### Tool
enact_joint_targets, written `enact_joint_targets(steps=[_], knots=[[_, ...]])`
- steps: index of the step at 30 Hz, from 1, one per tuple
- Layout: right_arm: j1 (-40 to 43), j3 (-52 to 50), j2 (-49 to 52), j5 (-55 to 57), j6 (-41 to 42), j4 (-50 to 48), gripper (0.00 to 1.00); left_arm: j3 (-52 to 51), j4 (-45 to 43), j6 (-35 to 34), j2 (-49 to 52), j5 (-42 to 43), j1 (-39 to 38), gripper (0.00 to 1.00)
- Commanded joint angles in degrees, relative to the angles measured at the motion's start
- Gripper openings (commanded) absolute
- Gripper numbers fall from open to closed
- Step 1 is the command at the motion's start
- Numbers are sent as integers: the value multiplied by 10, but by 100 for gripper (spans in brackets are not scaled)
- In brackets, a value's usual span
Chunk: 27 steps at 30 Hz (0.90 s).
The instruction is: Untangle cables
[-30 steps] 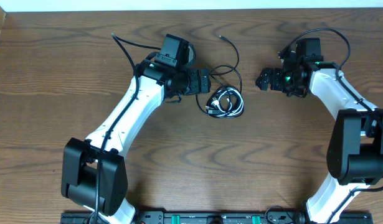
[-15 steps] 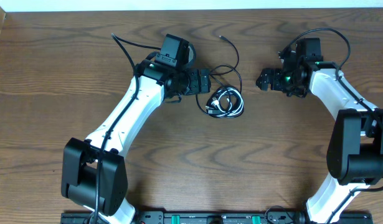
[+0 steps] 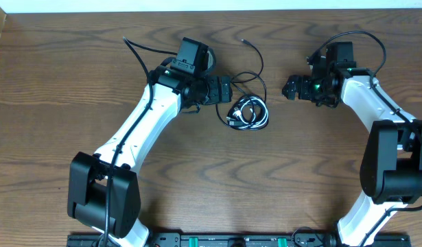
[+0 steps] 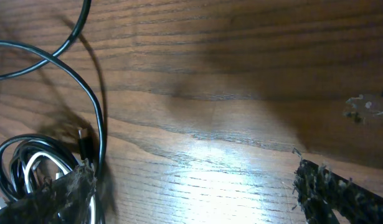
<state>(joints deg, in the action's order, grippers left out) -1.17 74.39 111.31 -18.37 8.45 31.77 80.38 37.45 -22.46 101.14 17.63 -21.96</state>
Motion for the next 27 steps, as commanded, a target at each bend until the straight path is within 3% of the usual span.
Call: enact_joint_targets(steps=[1, 27], knots=[[0, -2, -4, 3, -8, 0, 99, 12, 2, 4, -13, -8, 1, 98], [0, -2, -4, 3, -8, 0, 99, 12, -4, 4, -13, -9, 1, 98]])
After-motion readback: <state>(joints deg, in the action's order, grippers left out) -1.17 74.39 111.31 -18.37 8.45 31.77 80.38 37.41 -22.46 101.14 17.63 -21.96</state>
